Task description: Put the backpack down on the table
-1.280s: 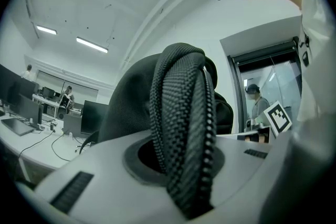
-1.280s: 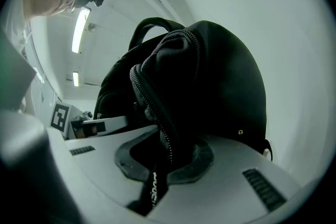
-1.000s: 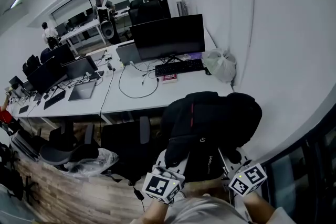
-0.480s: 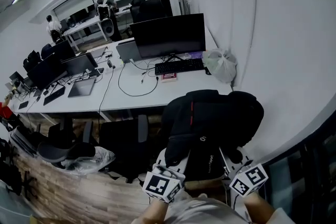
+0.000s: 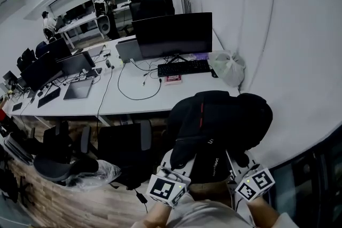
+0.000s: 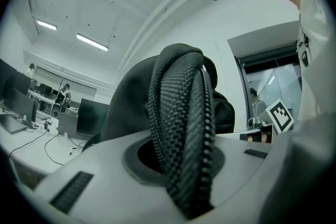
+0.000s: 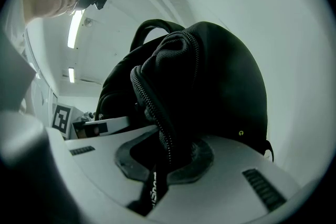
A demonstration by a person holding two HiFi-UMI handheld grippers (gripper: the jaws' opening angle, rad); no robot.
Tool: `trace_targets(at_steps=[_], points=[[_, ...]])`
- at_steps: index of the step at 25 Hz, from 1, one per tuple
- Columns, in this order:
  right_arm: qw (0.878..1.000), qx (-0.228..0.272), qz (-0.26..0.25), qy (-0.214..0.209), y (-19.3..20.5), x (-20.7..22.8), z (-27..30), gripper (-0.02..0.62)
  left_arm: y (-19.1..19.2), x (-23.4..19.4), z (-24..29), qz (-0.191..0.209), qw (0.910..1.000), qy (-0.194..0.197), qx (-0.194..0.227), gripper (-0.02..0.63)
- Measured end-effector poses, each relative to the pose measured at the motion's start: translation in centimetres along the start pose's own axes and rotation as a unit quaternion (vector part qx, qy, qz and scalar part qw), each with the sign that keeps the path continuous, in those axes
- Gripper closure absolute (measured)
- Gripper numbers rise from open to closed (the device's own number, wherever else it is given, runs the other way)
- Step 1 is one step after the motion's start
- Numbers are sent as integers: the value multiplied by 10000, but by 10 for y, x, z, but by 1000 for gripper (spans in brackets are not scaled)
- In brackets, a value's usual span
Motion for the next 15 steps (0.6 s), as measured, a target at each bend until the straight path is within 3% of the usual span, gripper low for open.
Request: trace_targets(at_steps=[15], points=[[9999, 38, -78, 137, 2, 9, 104, 566, -6, -100, 37, -70, 9998, 153, 74, 558]])
Point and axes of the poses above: the fingertips, and each gripper's own axes: z forward along the fingers, x to its right, y out of its underside, the point moved 5 cm from there along -z, backward along the fingers, and after that the axes turned 14 degrees about -y, right-handed, at the moved point
